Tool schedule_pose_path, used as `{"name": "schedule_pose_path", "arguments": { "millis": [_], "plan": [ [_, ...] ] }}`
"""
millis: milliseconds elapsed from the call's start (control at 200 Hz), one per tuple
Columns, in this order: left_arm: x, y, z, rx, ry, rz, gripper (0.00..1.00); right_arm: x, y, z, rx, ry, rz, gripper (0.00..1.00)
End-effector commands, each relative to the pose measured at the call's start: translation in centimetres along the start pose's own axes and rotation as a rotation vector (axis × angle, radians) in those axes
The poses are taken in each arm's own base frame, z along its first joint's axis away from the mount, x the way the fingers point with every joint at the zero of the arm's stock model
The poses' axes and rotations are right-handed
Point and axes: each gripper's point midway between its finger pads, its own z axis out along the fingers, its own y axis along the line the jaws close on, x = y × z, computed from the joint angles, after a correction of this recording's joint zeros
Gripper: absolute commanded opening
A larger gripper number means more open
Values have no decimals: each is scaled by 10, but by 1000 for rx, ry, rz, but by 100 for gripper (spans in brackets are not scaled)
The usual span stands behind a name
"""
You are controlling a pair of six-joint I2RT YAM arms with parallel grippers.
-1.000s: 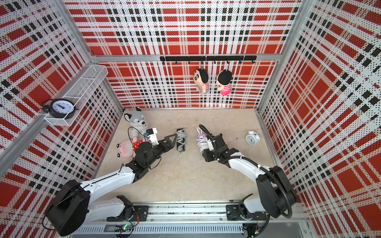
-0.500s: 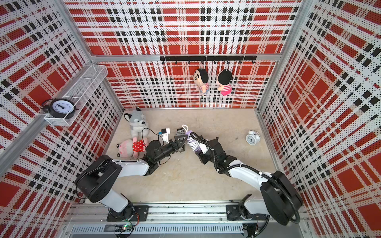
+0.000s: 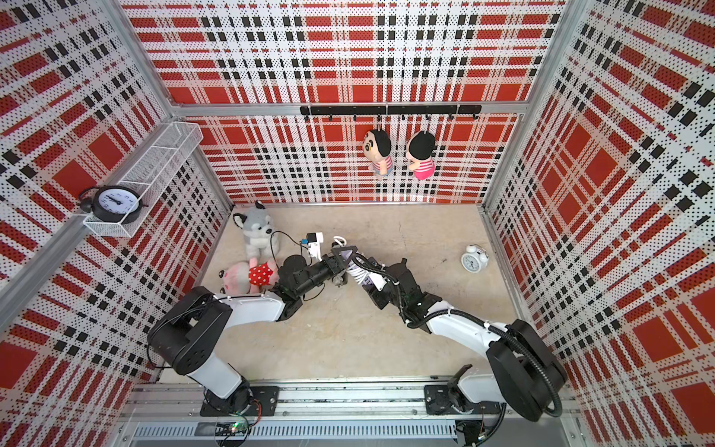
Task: Unwrap the cord wrapped around the power strip
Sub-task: Pick up the power strip from the center of the board.
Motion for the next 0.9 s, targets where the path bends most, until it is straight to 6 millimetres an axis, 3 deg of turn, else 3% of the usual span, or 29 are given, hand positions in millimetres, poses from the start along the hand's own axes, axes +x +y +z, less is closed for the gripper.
{"name": "schedule_pose_path", "arguments": {
  "millis": [0, 95, 185, 286, 341, 446, 551, 706, 897],
  "plan": [
    [-3, 0, 6, -6, -3, 36, 78, -48, 3, -7, -17, -155, -34, 19],
    [-3, 1, 7, -7, -1, 33, 65, -49, 5, -8, -28, -161, -32, 19],
    [-4, 3, 7, -10, -2, 28, 47, -51, 7, -9, -42, -167, -32, 20],
    [-6, 3, 6, -9, -6, 27, 32, -54, 10, -12, -60, -174, -20, 28],
    [-8, 3, 4, -12, -14, 25, 26, -55, 11, -15, -69, -174, -11, 37],
    [-17, 3, -2, -23, -53, 20, 15, -56, 8, -19, -58, -129, 19, 72],
    [-29, 7, -11, -48, -118, 6, 3, -51, -5, -25, -5, -53, 62, 86],
    [-43, 6, -15, -38, -161, -49, 0, -60, -4, -42, -59, -10, 216, 92],
    [-54, -11, -11, 8, -172, -48, 0, -60, -28, -54, 66, 139, 513, 78]
  ]
}}
